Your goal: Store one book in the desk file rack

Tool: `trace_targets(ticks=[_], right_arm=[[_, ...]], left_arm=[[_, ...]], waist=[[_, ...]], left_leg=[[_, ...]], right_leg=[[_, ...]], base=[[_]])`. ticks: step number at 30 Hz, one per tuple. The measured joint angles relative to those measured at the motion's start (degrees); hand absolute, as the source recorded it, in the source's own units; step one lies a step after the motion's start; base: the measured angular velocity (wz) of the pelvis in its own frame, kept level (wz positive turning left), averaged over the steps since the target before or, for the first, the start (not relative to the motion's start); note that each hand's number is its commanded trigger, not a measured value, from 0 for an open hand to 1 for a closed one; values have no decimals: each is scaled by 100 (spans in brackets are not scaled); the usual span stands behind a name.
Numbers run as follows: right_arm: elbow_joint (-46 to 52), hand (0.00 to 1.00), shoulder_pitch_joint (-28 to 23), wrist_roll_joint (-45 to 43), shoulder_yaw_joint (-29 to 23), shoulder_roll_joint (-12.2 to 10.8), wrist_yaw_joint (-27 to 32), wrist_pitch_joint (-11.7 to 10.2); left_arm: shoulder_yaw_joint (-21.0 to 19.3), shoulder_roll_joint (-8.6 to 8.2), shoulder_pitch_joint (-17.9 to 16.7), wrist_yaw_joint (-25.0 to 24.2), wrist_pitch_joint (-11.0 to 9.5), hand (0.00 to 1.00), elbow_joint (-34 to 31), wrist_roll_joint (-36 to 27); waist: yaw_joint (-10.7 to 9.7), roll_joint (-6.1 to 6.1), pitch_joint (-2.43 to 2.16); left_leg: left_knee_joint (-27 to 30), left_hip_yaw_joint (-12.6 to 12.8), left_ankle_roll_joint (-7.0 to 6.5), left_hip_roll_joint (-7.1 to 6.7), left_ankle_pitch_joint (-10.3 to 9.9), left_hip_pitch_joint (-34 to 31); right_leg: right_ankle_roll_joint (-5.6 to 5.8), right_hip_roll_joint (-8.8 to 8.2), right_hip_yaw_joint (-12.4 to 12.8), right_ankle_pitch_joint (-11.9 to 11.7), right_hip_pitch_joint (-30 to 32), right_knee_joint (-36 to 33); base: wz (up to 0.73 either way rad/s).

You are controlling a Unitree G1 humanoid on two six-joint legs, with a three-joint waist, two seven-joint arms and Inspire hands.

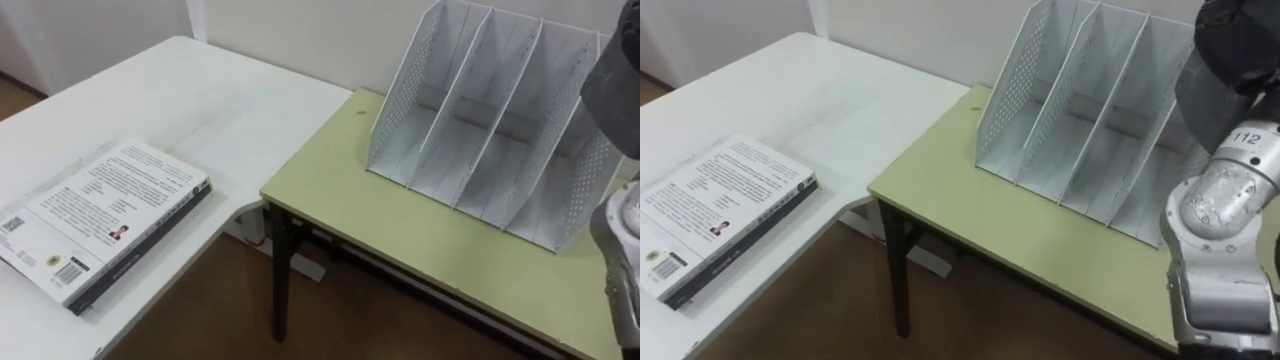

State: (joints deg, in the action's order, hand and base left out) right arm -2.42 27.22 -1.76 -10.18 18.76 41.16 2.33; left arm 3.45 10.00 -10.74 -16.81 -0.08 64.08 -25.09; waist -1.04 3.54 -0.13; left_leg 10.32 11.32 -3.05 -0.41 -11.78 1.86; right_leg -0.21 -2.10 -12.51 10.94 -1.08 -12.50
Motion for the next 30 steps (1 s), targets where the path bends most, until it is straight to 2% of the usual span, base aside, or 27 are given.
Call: trace_targets(ticks=[4,13,30], right_arm=[[-197,100,105,113,-1,151,-5,35],[-407,100,113,150,2,152,-3,362],[-408,100,225,142,10,181,-126,533]], left_arm=[[-3,11,3,-4,27,0,-3,1],[-43,23,44,-12,144,0,3,0],[-150,26,155,-89,358,0,0,8]], waist=[[8,6,-6],[45,-4,-11],[296,14,-9]], left_leg=[[21,-48,0,-1,0,-20],[109,-76,-1,3,0,-71],[134,-133,-2,-2,-1,-105]], right_leg=[[0,0,-29,0,-9,0],[-5,-13,-36,-3,-3,-39],[-11,-14,-63,-7,1,-46]], base=[[6],[0],[1]])
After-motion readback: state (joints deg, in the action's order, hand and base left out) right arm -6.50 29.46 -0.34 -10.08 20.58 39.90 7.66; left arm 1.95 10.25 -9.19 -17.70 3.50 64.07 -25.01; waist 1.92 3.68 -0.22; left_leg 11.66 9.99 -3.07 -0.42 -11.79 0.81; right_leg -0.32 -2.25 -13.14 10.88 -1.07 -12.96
